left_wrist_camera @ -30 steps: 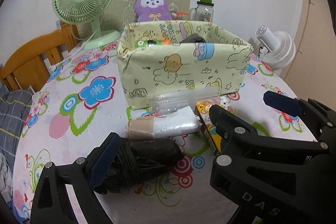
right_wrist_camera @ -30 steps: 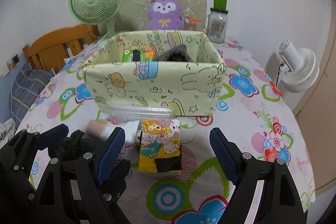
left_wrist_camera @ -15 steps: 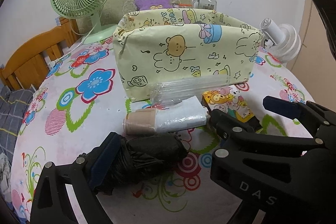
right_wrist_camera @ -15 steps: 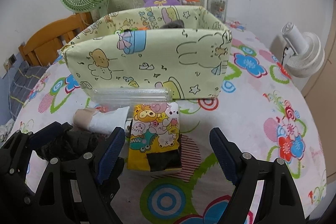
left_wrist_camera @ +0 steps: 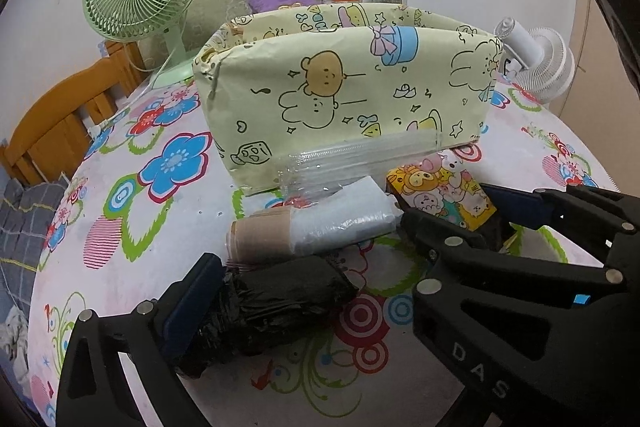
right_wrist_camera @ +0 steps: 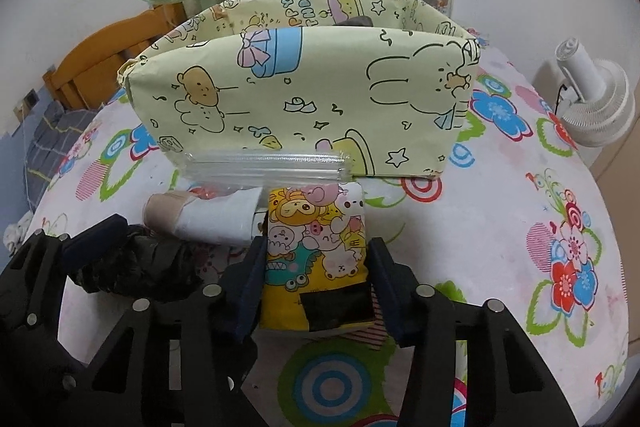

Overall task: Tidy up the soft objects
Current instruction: 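Grasp the yellow cartoon packet with the right gripper while the left grasps the black plastic bundle, then lift the black bundle with the left gripper while the right carries the yellow packet over the box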

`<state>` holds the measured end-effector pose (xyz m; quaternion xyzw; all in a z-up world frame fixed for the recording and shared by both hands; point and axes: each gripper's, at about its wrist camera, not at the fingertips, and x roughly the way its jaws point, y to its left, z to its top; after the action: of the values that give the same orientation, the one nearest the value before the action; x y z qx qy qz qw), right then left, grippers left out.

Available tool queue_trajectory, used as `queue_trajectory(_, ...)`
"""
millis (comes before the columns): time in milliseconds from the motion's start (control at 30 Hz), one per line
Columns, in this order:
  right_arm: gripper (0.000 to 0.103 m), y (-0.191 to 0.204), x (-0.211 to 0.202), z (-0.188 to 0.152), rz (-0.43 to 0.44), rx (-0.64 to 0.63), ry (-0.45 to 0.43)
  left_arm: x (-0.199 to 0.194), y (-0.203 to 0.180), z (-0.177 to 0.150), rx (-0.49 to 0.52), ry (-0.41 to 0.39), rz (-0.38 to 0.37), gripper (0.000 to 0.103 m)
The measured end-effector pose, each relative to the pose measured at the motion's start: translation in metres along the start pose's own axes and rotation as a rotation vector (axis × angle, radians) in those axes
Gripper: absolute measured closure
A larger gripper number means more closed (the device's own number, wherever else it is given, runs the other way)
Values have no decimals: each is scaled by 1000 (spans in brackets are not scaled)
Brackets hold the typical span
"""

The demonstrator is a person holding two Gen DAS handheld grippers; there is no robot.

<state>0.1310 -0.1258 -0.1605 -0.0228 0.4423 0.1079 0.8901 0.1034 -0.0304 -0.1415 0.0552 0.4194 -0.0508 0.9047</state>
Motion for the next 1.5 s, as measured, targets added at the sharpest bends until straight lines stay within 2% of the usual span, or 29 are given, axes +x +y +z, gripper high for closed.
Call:
queue_trajectory(500,53,4,-28,2,-11,5,-68,-17,15,4,-56,-27,-6,1)
queue_trajectory(667,53,11,-35,1,-16,-5,-82,-24,26,2,-75,-47,25,0)
queue_trajectory(867,53,20,-29,-4,-17,-5,-67,-13,42,-5,-137,-5,22,0)
queue_trajectory(1233,53,24,-23,-6,-28,-15,-49,0,48,-15,-156,23,45,0)
queue_trajectory(1333,53,24,-23,-6,-27,-14,-49,-4,48,-16,-168,9,19,9)
queue_trajectory(1367,53,24,-22,-6,-26,-13,-49,-5,47,-17,-170,11,10,21)
queue_trajectory(1400,53,23,-22,-6,-25,-13,-49,-5,46,-16,-166,11,8,28)
queue_trajectory(1433,53,23,-22,-6,-24,-14,-49,-5,44,-16,-160,15,4,29)
queue_trajectory(1500,53,23,-22,-6,-22,-13,-49,-3,42,-17,-154,27,-6,39)
